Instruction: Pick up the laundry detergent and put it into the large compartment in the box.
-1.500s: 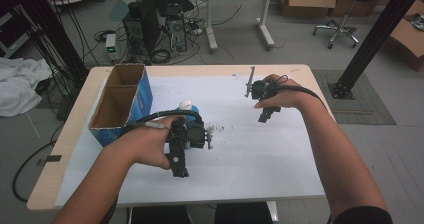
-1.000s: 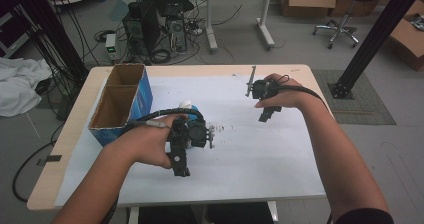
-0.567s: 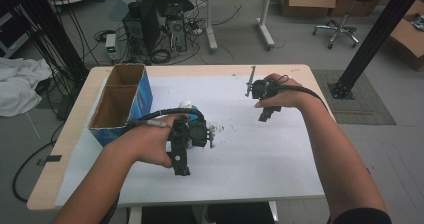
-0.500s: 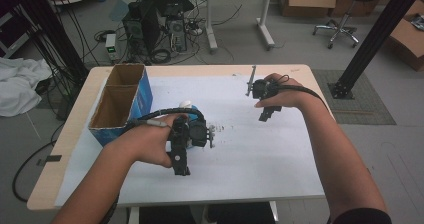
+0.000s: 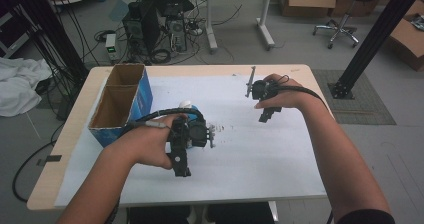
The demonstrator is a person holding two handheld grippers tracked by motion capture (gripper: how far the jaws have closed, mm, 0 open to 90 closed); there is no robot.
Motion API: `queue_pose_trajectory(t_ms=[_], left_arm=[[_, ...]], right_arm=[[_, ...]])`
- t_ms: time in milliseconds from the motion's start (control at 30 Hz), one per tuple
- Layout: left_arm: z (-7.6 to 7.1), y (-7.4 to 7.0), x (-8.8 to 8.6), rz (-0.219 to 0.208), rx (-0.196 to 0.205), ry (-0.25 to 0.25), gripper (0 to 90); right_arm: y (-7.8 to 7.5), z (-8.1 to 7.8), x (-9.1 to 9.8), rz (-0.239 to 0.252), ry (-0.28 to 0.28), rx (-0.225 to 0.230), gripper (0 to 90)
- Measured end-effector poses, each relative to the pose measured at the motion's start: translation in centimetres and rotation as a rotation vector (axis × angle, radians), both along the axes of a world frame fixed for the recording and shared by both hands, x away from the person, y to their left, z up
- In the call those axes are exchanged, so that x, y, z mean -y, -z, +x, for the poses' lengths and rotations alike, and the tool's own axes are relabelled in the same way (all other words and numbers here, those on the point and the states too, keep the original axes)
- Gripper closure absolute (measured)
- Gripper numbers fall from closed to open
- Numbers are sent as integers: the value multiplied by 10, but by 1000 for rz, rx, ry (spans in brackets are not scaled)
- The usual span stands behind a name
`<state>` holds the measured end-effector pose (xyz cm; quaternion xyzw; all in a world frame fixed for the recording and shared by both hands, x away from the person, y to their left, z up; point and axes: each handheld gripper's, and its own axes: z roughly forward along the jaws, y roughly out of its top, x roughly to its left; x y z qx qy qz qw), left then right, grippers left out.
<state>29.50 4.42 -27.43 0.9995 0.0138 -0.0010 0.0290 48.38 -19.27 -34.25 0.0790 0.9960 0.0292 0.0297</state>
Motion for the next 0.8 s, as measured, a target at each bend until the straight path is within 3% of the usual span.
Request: queue_pose_trajectory(t_ms=[200, 567, 700, 733, 800], left_arm=[[2, -15, 2, 18, 20, -43, 1], [18, -48, -1, -8, 39, -116, 0], [26, -54, -5, -36, 22, -145, 1], [32, -56, -10, -60, -7, -170, 0], [37, -58, -14, -66, -8, -189, 1]], right_arm=[[-1, -1, 0, 4, -9, 11, 161], [-1, -5, -5, 8, -18, 25, 161], [-1, -5, -6, 3, -24, 23, 161], [0, -6, -6, 1, -20, 24, 161], [0, -6, -6, -1, -21, 22, 161]])
